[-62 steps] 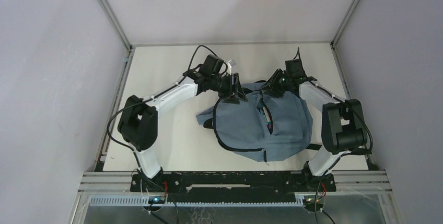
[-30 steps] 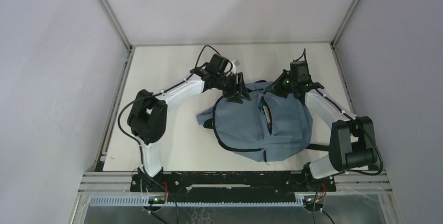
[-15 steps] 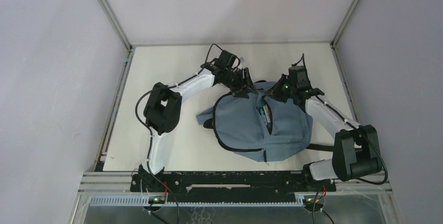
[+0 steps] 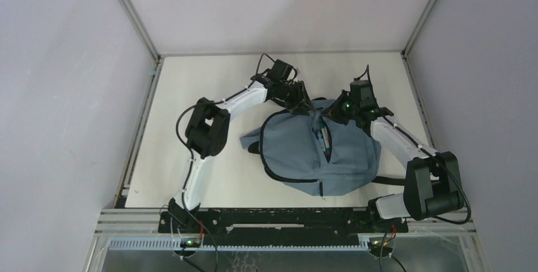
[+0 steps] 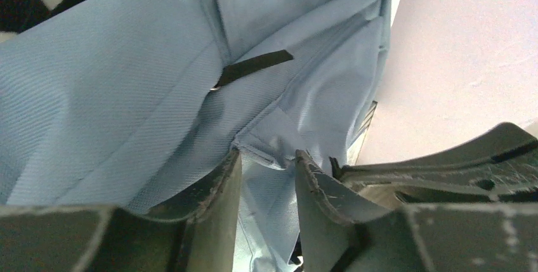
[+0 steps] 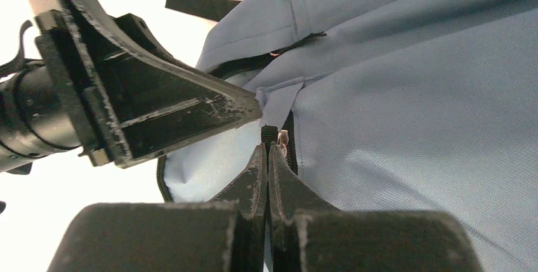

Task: Pack the student bag
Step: Zip the student bag at the center of the board.

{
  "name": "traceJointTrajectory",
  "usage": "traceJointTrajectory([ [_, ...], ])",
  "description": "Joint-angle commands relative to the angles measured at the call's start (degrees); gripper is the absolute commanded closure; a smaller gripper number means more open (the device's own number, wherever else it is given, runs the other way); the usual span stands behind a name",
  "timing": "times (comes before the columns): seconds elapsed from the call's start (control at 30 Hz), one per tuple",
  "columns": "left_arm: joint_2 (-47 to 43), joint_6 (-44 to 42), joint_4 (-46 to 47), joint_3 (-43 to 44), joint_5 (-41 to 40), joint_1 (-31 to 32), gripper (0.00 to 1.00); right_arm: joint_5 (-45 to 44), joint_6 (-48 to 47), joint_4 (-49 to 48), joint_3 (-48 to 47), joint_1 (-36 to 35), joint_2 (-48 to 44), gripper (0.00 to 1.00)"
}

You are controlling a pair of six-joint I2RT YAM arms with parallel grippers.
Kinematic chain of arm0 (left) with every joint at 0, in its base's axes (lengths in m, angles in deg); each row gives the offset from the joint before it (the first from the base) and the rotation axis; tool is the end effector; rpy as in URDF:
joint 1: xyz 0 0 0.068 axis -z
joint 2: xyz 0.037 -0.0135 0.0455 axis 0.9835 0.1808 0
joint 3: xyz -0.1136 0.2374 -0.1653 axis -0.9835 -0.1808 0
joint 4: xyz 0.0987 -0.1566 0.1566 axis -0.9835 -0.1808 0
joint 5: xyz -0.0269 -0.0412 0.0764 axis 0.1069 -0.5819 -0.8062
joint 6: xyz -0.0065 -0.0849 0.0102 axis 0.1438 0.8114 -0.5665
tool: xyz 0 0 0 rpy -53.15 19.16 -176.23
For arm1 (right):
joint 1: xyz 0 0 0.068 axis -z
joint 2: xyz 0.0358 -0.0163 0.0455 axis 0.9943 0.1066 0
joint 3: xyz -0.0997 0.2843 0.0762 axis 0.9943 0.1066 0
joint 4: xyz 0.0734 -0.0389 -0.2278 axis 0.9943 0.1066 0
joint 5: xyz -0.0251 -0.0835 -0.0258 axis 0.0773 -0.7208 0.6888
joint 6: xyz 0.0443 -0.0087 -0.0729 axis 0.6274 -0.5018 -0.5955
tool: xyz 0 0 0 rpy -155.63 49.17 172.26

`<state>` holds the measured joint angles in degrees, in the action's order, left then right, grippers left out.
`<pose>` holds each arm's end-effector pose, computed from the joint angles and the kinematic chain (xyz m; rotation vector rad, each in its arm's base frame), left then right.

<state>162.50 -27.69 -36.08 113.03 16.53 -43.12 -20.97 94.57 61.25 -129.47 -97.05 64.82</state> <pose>0.4038 -0.3500 0.2147 -0.0396 2.7418 -1.2873 0.2857 0.0854 0.2552 0.5208 2.3707 0.7611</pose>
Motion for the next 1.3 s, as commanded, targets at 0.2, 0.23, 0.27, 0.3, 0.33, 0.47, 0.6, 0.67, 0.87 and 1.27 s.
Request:
traceJointTrajectory([
  [0.2, 1.37, 2.04, 3.57, 3.09, 1.82, 0.87, 0.85, -0.08, -1.29, -0.59, -0.08, -0.44, -1.79, 1.0],
  [0.23, 1.15, 2.37, 4.29, 2.57, 1.95, 0.82, 0.92, -0.17, -1.31, -0.34, -0.08, -0.45, -1.79, 1.0],
  [0.27, 0.8, 2.64, 5.09, 1.91, 1.96, 0.87, 0.98, -0.32, -1.33, 0.0, -0.08, -0.5, -1.93, 1.0],
  [0.3, 0.51, 2.87, 5.74, 1.35, 1.97, 0.87, 1.0, -0.49, -1.27, 0.3, -0.06, -0.6, -2.17, 1.0],
  [0.33, 0.2, 2.98, 6.15, 0.71, 1.97, 0.81, 1.0, -0.59, -1.3, 0.52, -0.08, -0.74, -2.53, 1.0],
  [0.47, -2.03, 3.62, 8.57, -2.94, 1.14, 0.59, 1.0, -1.25, -1.03, 2.17, 0.19, -1.3, -5.11, 1.0],
  [0.6, -5.1, 4.68, 11.96, -8.2, -0.31, -0.26, 1.0, -3.16, -0.59, 3.74, 2.09, -1.83, -8.97, 1.0],
  [0.67, -6.46, 4.97, 13.16, -10.38, -0.8, -0.84, 1.0, -3.9, -0.74, 4.9, 3.39, -1.86, -10.76, 1.0],
  [0.87, -10.29, 4.85, 14.38, -13.7, -1.4, -0.98, 1.0, -3.74, -1.29, 5.45, 8.13, -2.12, -13.44, 1.0],
  [1.27, -17.44, -2.96, 7.23, -13.73, -5.57, 1.44, 0.48, -2.97, -0.98, 3.65, 9.22, -2.86, -13.04, 1.0],
])
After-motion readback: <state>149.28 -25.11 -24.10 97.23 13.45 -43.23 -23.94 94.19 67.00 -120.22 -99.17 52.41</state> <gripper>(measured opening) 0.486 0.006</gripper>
